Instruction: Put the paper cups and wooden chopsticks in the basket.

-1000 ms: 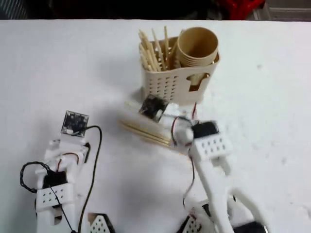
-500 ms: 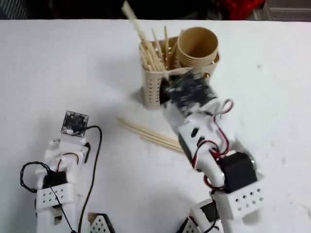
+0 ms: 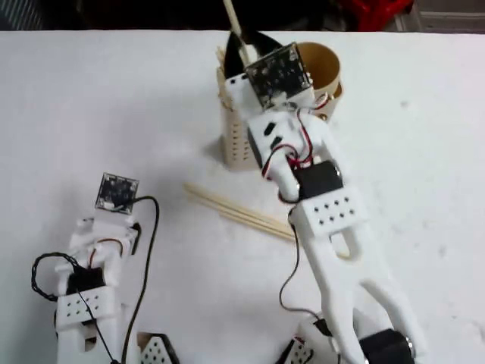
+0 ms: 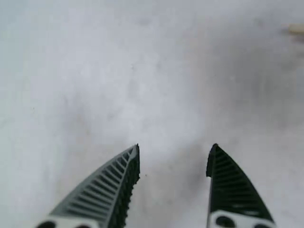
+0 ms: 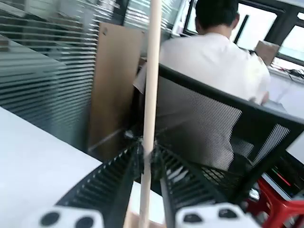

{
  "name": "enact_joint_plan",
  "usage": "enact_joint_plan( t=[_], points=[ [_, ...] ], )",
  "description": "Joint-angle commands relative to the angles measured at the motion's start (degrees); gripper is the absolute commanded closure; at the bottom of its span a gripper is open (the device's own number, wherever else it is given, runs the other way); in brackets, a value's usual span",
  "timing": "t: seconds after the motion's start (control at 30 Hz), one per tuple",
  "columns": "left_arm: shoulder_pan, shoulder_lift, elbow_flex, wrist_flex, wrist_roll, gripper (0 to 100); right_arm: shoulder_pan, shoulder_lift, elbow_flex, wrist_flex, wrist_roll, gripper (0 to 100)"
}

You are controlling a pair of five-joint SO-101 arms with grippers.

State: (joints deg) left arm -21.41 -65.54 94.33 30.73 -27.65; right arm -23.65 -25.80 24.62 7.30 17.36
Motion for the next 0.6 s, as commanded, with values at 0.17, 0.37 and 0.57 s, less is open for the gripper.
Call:
enact_joint_plan(
  t=[0.17,0.37,0.57],
  points=[
    [-0.3,-0.7,-0.3,-1.2,0.3,77,5.8,2.3,5.5,-9.2,-9.8,98.1],
    [-0.3,-0.7,-0.3,-1.2,0.3,77,5.8,2.8,9.7,-12.4,-10.0,97.9],
    [-0.3,-0.7,-0.3,-1.2,0.3,77,5.8,2.3,9.8,-9.8,-10.0,83.9]
  ],
)
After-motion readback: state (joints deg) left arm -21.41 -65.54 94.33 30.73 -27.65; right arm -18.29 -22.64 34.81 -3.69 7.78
